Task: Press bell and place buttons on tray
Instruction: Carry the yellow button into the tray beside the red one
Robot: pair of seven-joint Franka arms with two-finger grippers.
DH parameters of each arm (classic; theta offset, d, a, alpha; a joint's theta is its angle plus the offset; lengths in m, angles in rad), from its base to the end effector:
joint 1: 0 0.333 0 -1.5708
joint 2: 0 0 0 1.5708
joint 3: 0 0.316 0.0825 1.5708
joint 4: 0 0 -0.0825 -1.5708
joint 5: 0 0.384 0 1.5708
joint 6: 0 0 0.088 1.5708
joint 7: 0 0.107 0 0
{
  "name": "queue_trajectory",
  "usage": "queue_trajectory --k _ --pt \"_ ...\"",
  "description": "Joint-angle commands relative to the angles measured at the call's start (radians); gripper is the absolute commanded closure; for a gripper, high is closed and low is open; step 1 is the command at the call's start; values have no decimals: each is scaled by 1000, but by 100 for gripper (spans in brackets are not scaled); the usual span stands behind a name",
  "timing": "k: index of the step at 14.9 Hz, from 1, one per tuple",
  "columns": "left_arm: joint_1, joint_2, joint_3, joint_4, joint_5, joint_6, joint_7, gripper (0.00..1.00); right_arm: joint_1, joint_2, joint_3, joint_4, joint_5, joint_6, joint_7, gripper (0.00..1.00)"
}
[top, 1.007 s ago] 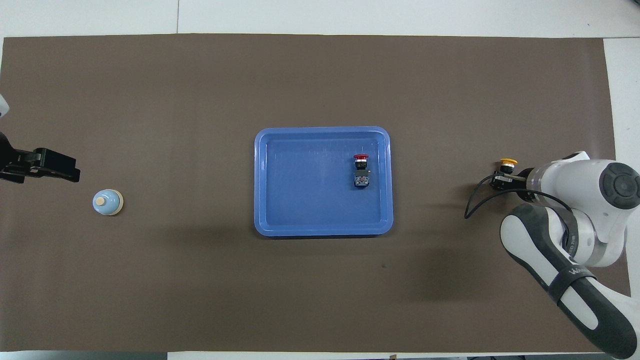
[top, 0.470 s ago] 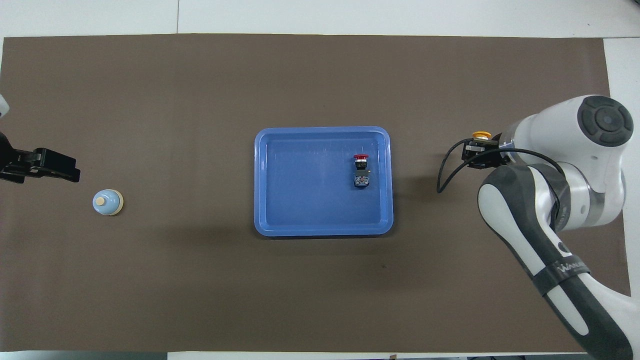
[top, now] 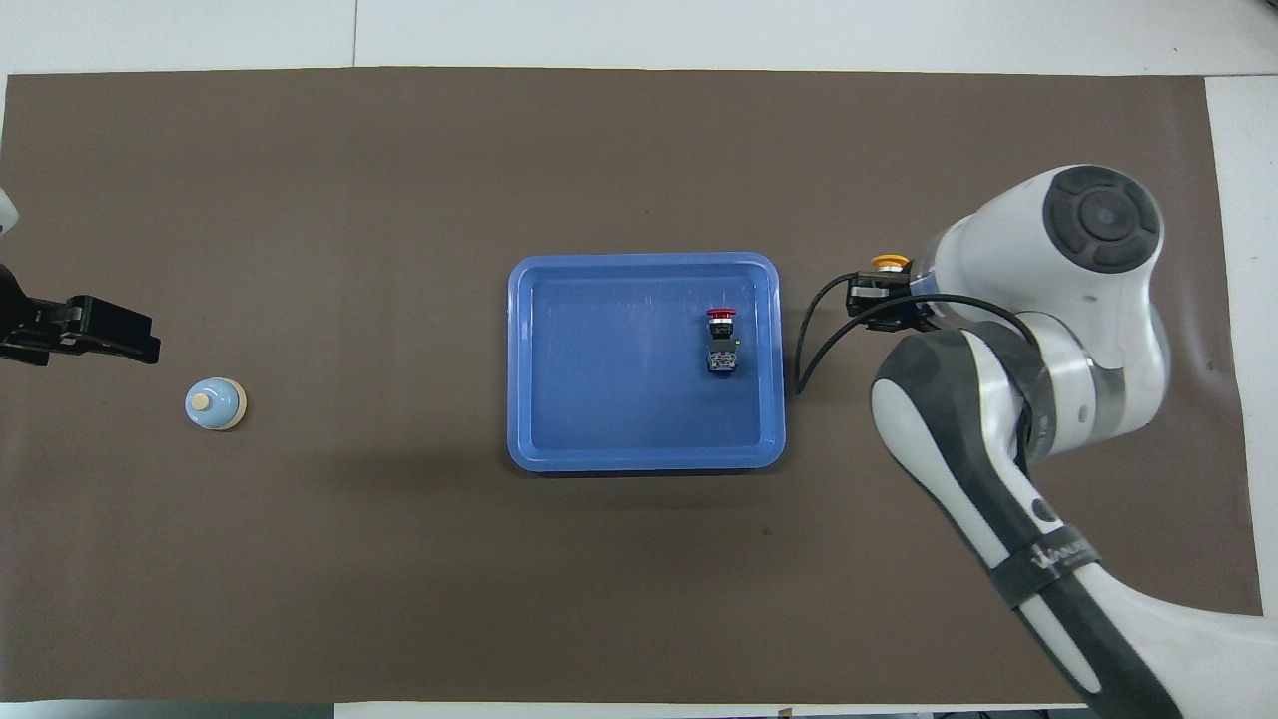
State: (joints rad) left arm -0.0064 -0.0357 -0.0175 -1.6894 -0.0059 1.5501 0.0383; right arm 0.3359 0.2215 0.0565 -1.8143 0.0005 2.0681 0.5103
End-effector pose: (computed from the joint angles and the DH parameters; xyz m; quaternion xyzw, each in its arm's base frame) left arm 0.5370 -0.0136 0.5866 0.9982 -0.0309 -0.0518 0.0030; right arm 0.5750 0.2359 0.4208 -0.9981 0.0598 -0.0119 0.0129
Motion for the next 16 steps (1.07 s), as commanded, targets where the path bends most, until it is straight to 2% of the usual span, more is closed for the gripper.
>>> queue_trajectory --k 1,4,7,9,12,16 --pt "-1 -13 1 -4 15 -18 -11 0 69 132 -3 162 -8 -46 94 100" --pt "-1 -13 1 -4 15 -16 -11 0 152 205 -4 194 -13 -1 149 100" --pt "-1 -13 1 -4 15 -16 -11 0 201 235 -4 152 -16 88 159 100" --pt "-1 -13 1 -4 15 -16 -12 0 213 226 -4 54 -24 188 159 100" --pt "-1 -13 1 -4 15 -16 -12 0 215 205 -4 -35 -25 257 157 100" --pt "-1 -13 1 -4 15 -18 -12 0 216 196 -3 -60 -22 268 186 100"
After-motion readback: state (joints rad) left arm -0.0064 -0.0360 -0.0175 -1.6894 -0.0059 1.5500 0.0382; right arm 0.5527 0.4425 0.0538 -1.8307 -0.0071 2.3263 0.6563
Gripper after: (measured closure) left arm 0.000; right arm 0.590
